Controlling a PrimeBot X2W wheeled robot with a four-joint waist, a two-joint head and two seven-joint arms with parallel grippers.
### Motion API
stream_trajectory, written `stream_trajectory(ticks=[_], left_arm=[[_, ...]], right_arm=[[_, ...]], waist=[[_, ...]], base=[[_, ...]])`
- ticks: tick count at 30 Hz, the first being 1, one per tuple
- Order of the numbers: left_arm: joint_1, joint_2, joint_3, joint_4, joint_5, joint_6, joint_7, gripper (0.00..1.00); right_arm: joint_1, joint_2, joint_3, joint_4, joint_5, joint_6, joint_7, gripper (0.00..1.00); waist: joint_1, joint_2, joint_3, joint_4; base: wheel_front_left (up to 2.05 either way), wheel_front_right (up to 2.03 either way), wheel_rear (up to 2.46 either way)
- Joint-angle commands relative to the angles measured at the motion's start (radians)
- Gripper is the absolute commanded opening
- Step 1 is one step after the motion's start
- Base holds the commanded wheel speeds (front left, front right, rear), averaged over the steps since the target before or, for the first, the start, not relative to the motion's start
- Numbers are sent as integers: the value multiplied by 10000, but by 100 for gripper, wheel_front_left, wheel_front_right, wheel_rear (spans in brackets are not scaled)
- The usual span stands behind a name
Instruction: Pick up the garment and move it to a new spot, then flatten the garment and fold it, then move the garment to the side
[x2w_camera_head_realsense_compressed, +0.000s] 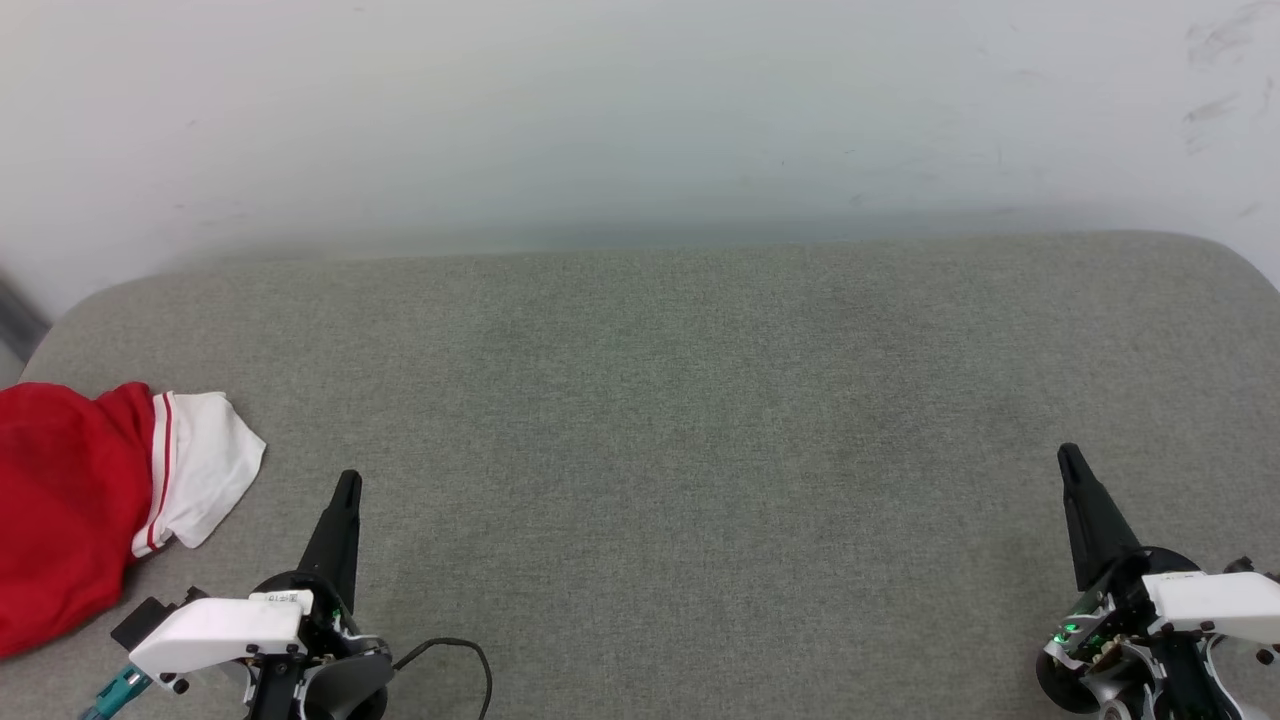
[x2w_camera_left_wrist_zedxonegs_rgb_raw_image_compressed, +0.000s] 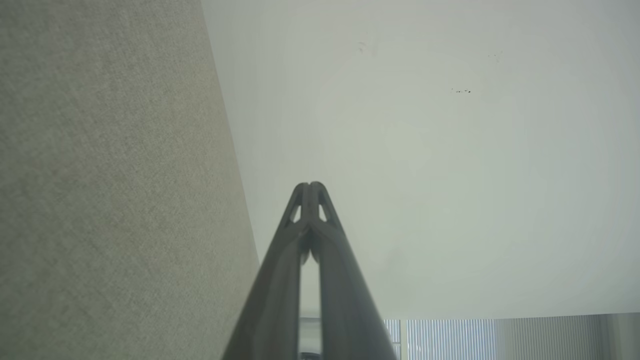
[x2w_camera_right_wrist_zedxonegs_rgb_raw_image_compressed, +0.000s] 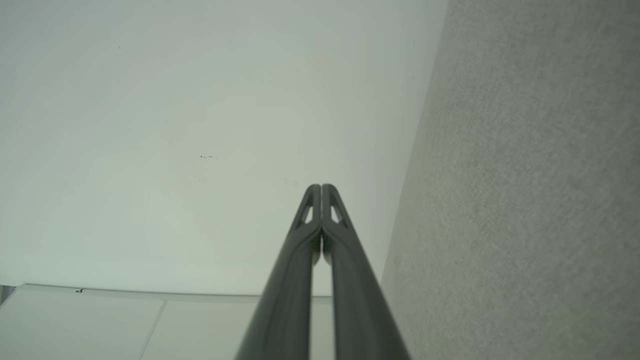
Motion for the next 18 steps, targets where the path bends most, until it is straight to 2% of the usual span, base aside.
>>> stream_trajectory(ticks=[1, 18], left_arm=[[-36, 19, 21, -14, 29, -28, 5, 0], [-36, 19, 18, -14, 29, -28, 5, 0]], right_arm=[[49, 13, 11, 2, 24, 0, 2, 0], [49, 13, 10, 2, 24, 0, 2, 0]], waist=[[0, 0, 0, 0], [0, 0, 0, 0]], base=[[0, 0, 0], [0, 0, 0]])
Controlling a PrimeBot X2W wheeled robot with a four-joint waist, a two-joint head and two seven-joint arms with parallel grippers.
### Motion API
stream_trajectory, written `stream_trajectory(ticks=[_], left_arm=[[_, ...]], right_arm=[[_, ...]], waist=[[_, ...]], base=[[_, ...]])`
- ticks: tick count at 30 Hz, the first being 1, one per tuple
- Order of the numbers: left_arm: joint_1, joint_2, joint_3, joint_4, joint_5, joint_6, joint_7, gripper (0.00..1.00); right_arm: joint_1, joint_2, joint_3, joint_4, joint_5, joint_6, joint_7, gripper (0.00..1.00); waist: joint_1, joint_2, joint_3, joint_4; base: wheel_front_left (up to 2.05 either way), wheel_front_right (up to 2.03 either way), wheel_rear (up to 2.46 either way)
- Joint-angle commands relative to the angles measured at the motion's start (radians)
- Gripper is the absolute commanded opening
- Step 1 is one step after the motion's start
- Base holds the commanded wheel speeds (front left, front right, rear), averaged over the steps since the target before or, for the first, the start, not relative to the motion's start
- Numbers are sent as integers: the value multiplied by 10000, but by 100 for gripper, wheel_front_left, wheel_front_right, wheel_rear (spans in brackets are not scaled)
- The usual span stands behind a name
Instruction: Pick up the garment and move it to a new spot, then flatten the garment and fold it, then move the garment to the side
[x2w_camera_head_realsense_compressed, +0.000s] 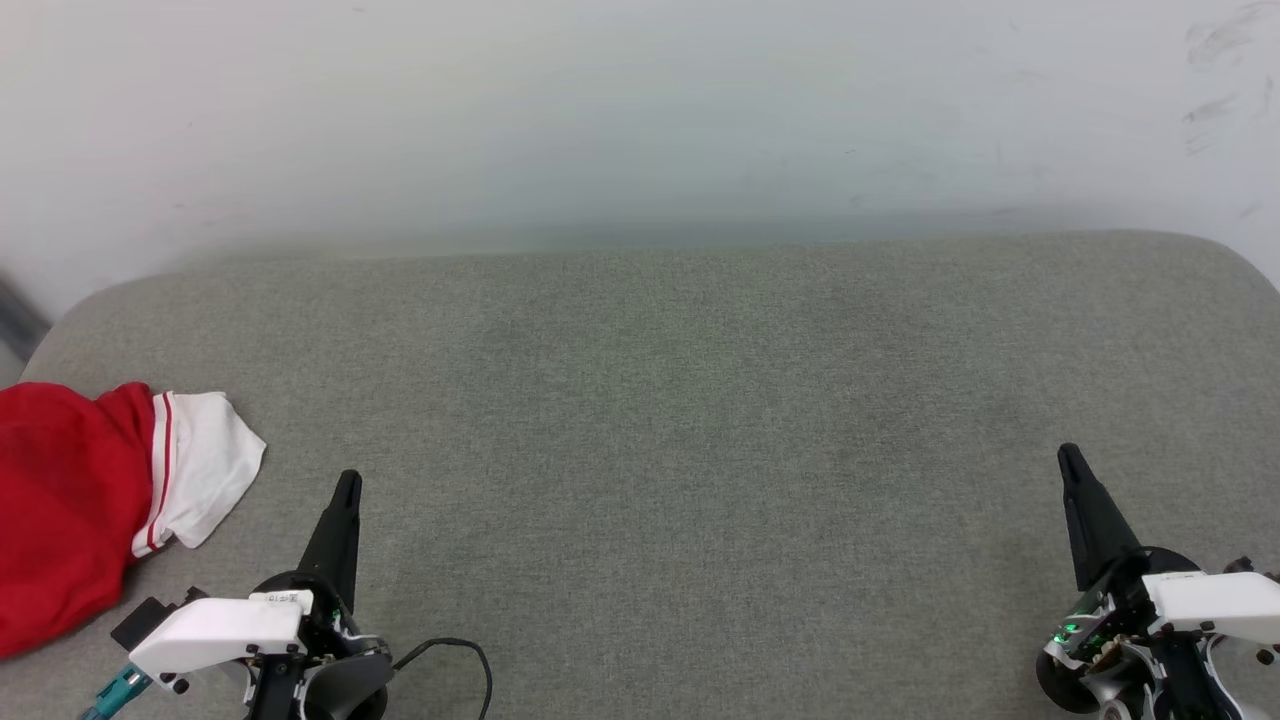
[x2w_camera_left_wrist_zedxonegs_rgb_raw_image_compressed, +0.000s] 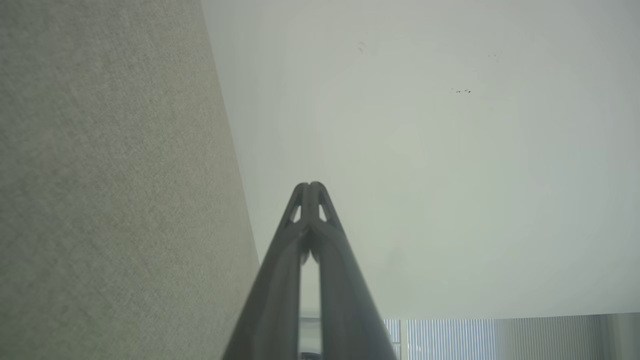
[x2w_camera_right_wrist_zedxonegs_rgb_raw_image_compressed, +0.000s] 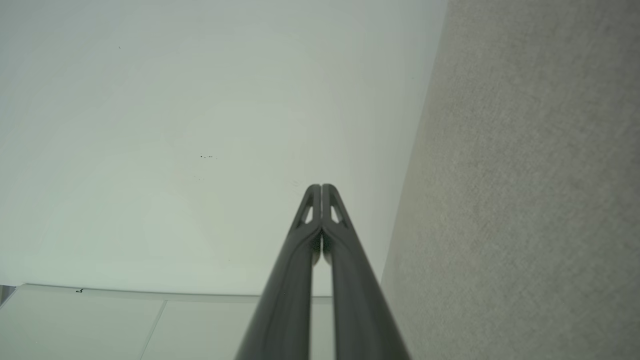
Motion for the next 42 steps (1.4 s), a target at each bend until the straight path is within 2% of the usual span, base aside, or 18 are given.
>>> stream_trajectory(ticks=[1, 3, 4, 12, 19, 31, 42], left_arm=[[-36, 19, 15, -14, 29, -28, 5, 0], [-36, 19, 11, -14, 29, -28, 5, 0], [0, 0, -2, 3, 0, 0, -1, 100], [286, -36, -52, -33, 152, 3, -282, 100], [338, -31, 179, -297, 1236, 56, -625, 100], [420, -22, 3, -1274, 4364, 650, -1154, 100], [616, 179, -533, -1656, 7089, 1408, -1580, 100]], right_arm=[[49, 13, 7, 2, 24, 0, 2, 0], [49, 13, 4, 2, 24, 0, 2, 0], [1, 0, 0, 4, -1, 0, -1, 100], [271, 16, 41, 159, -179, 0, -270, 100], [338, 13, -137, -59, -1210, 0, -614, 100], [405, 9, -45, -1264, -4419, 0, -1142, 100], [634, 6, 460, -1904, -7486, 0, -1569, 100]], waist=[[0, 0, 0, 0], [0, 0, 0, 0], [0, 0, 0, 0], [0, 0, 7, -6], [0, 0, 11, -13], [0, 0, 41, -5], [0, 0, 54, 8]], base=[[0, 0, 0], [0, 0, 0], [0, 0, 0], [0, 0, 0], [0, 0, 0], [0, 0, 0], [0, 0, 0]])
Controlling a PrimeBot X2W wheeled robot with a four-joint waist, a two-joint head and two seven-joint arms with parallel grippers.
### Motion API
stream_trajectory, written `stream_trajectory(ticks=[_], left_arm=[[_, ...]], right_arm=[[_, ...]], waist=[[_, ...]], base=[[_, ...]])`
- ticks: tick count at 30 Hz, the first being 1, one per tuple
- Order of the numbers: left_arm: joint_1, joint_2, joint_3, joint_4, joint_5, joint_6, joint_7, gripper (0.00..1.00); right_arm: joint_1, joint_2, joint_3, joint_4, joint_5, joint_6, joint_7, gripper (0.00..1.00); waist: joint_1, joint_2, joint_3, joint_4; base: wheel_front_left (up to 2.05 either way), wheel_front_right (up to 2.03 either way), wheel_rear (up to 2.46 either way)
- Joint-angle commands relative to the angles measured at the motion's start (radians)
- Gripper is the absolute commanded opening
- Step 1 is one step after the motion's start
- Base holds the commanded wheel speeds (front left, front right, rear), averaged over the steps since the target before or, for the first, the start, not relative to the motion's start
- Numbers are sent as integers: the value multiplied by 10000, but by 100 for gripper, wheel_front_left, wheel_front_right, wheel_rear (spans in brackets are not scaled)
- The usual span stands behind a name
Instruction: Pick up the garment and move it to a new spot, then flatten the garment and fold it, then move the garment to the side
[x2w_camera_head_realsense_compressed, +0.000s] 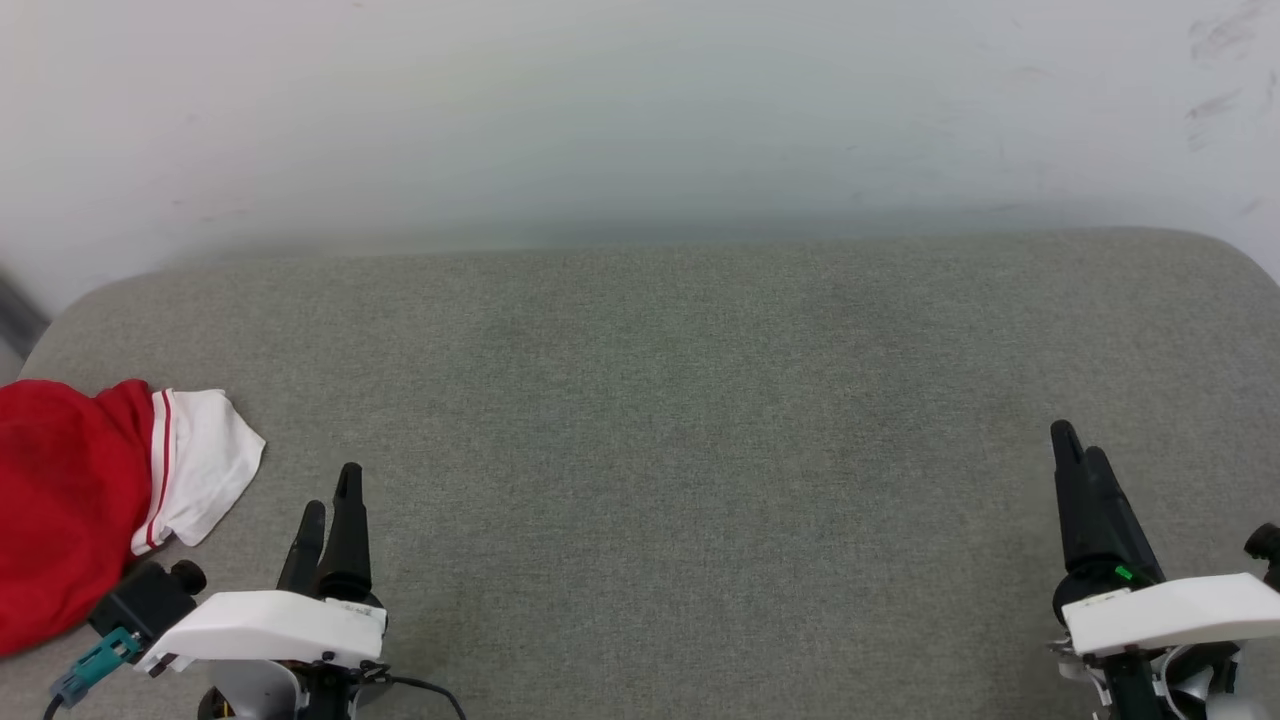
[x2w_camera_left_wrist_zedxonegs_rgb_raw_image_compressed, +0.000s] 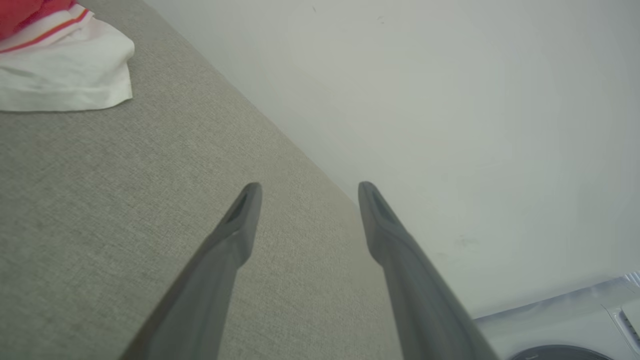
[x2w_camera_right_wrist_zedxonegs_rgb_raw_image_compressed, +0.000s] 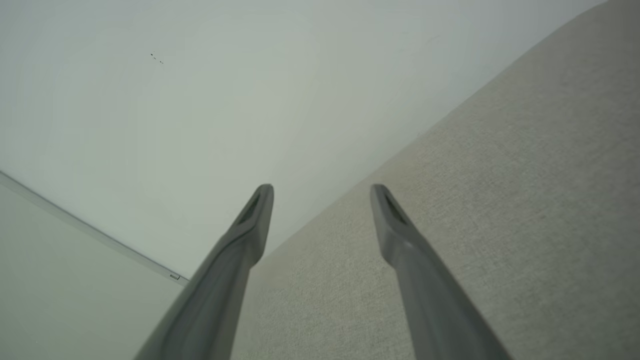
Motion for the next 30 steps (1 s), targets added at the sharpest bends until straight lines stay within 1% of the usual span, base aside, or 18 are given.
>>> stream_trajectory(ticks=[1, 7, 16, 25, 30], left_arm=[[-21, 150, -117, -206, 449, 121, -111, 100], [51, 475, -602, -187, 1490, 566, -325, 100], [136, 842, -1189, -289, 2551, 1223, -616, 100], [231, 1127, -1663, -513, 3532, 1747, -883, 100], [274, 1248, -1891, -662, 4005, 1915, -1032, 100]], right_arm=[[-13, -27, 72, -211, -489, 0, -113, 100], [137, -29, 223, -72, -1657, 0, -319, 100], [292, -32, 355, 79, -3059, 0, -616, 100], [422, -34, 492, -50, -4294, 0, -886, 100], [481, -35, 540, -175, -4902, 0, -1023, 100]], waist=[[0, 0, -1, 5], [0, 0, -6, 11], [0, 0, -13, 22], [0, 0, -7, 39], [0, 0, -7, 49]], base=[[0, 0, 0], [0, 0, 0], [0, 0, 0], [0, 0, 0], [0, 0, 0]])
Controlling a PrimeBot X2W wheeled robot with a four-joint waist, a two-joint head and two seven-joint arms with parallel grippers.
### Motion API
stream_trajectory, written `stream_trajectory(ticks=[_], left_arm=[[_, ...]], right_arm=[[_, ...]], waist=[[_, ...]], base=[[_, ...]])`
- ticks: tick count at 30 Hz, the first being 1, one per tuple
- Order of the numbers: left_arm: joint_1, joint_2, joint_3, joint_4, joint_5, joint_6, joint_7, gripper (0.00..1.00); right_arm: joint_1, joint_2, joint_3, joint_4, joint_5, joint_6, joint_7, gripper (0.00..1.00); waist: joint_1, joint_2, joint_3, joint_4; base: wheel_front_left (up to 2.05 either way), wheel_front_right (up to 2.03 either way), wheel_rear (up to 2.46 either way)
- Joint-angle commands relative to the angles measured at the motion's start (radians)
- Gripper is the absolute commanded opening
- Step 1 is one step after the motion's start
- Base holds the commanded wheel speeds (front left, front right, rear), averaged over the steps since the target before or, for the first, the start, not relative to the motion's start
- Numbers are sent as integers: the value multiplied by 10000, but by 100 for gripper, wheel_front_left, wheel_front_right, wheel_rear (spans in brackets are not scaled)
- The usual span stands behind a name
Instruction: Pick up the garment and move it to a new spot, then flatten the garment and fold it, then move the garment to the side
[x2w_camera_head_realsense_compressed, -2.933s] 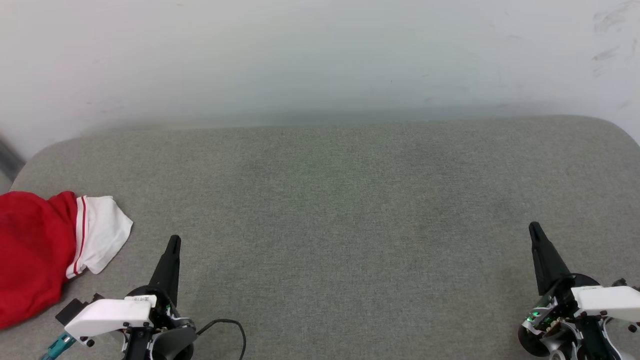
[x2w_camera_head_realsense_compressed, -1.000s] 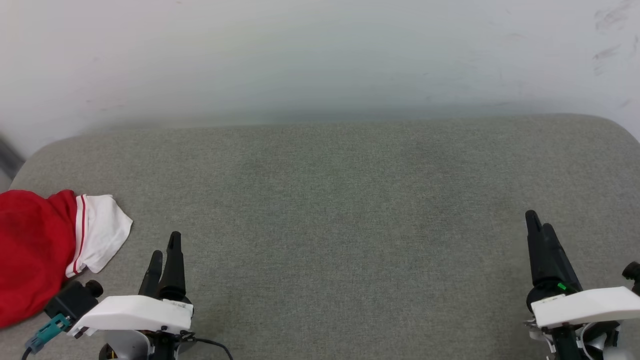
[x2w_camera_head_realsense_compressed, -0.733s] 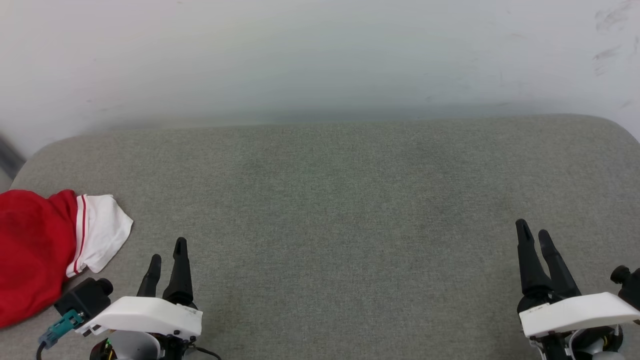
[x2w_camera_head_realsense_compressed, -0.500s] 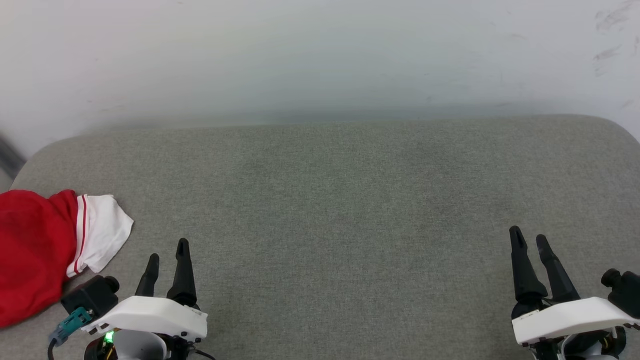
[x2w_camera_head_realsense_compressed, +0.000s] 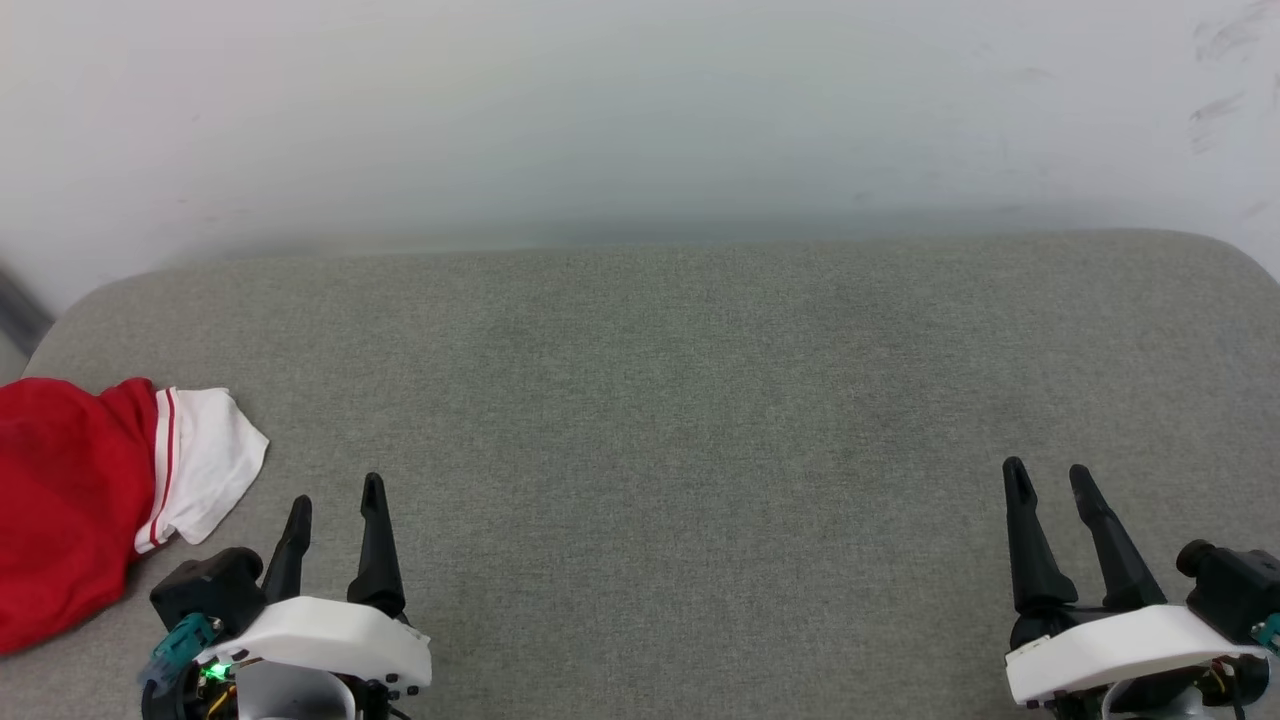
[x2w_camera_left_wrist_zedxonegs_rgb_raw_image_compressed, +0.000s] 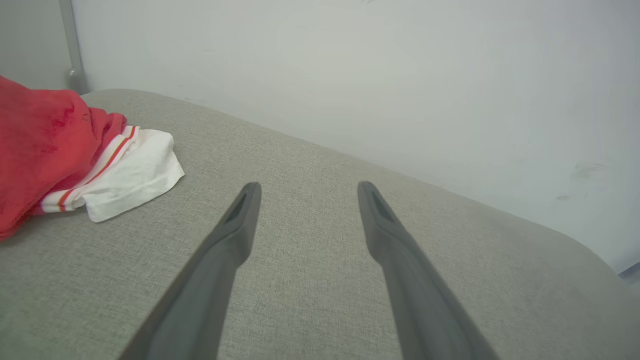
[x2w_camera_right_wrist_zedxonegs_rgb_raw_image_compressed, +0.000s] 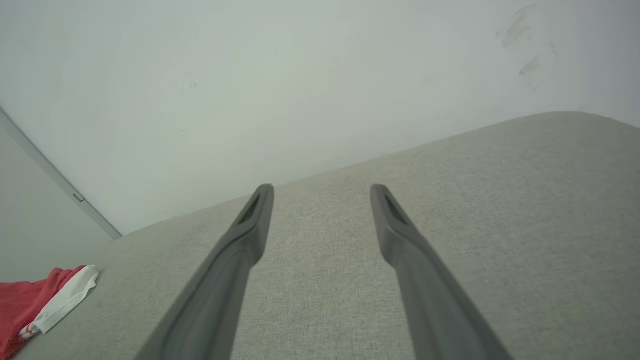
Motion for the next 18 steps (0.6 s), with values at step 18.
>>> stream_trajectory(ticks=[18], left_arm=[[176, 311, -509, -668, 1724, 175, -532, 100]], right_arm=[[210, -35, 53, -537, -1900, -1, -510, 100]], waist=[[0, 0, 16, 34]], base=[[0, 0, 0]])
